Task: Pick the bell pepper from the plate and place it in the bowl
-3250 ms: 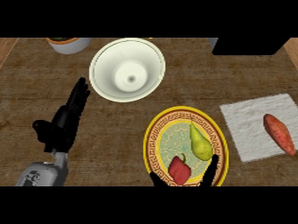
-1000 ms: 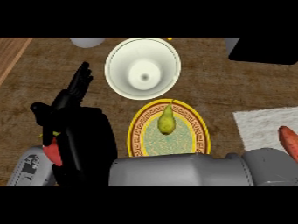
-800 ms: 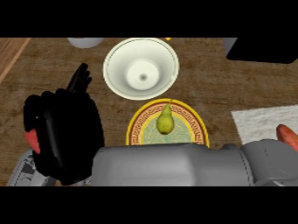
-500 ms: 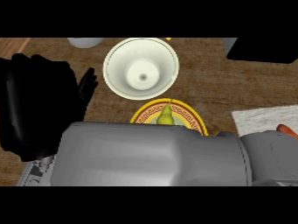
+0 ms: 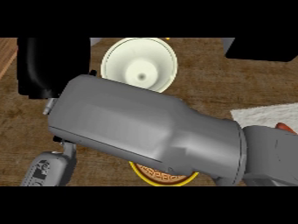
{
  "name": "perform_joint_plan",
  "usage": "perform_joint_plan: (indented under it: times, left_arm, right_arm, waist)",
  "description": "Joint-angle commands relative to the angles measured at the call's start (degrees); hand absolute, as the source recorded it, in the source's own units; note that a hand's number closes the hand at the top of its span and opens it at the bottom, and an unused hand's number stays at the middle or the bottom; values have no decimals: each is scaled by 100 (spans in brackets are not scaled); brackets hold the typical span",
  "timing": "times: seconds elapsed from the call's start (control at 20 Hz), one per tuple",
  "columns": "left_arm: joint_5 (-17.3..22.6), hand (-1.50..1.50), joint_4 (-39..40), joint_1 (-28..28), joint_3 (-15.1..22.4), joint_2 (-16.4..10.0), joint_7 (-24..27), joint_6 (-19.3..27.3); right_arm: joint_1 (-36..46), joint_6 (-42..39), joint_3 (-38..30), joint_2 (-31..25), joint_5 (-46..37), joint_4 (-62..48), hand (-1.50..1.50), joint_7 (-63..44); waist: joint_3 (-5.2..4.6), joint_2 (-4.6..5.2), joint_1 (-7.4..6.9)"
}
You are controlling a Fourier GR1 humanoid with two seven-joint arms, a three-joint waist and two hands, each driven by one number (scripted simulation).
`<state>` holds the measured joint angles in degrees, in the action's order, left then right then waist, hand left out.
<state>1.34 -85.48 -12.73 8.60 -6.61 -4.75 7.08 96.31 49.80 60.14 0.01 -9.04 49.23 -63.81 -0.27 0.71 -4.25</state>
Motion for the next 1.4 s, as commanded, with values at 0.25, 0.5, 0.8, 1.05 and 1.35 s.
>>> perform_joint_plan:
  times: [0.25,0.5,0.8,1.05,1.35]
  left_arm:
    - [-26,0,-8,277,-36,-36,261,-40]
    - [30,0,-212,220,-87,-87,80,-99]
    - [-67,0,-194,116,-43,12,-76,-7]
    - [-11,0,62,71,-199,23,139,-29]
    - [-71,0,-229,119,-90,7,-31,-58]
  right_arm:
    - [-247,-1161,267,-1,249,-1459,150,913]
    - [-721,-774,137,-1,285,-2182,150,1638]
    - [-1283,-813,128,-1,250,-2678,150,2240]
    - [-1566,-1573,-528,-1,804,-2824,150,3188]
    - [-2265,-1604,-1189,-2,1392,-2778,-150,4228]
  waist:
    - [6,32,96]
    - [12,57,26]
    - [15,51,23]
    - [23,41,162]
    - [27,65,29]
